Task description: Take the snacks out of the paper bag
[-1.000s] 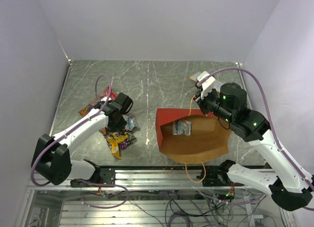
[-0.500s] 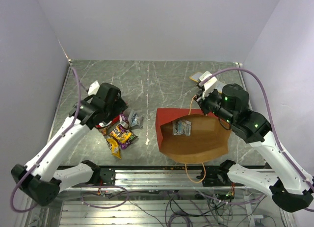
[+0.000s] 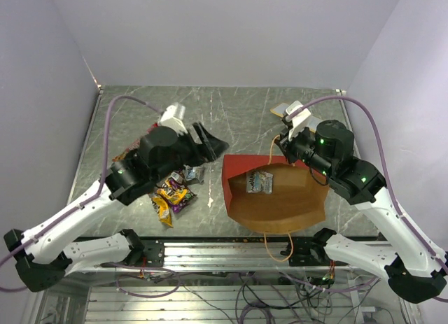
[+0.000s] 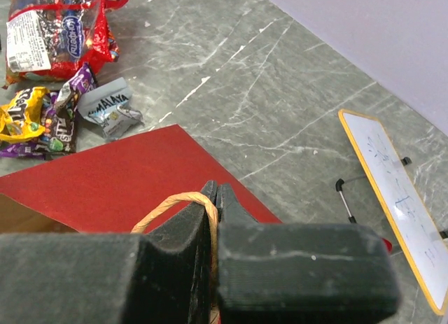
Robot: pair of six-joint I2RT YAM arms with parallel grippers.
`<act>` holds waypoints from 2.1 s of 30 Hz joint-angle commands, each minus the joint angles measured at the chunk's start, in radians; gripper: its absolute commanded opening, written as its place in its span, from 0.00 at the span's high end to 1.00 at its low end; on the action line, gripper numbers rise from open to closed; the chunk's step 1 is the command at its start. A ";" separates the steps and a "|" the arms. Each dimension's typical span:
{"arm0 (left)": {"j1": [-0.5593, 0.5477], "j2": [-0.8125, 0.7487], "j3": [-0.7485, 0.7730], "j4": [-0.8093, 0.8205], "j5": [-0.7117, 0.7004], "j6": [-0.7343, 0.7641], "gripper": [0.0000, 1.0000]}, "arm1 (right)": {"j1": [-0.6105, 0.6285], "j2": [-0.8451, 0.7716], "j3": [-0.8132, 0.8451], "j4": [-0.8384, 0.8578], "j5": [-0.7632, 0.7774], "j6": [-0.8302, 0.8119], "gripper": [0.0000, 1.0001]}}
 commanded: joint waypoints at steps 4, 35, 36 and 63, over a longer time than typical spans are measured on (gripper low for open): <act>-0.329 0.069 0.033 0.226 -0.226 0.190 0.21 | 0.000 -0.005 -0.012 0.043 0.000 0.037 1.00; -0.743 0.794 0.192 0.324 -0.691 0.829 0.35 | 0.001 -0.014 0.040 -0.018 0.011 0.046 1.00; -0.730 0.811 0.190 0.331 -0.672 0.834 0.37 | 0.001 -0.010 0.043 -0.020 0.006 0.045 1.00; -0.477 1.176 0.351 0.317 -0.604 0.861 0.02 | 0.001 -0.009 0.043 -0.048 -0.070 -0.075 1.00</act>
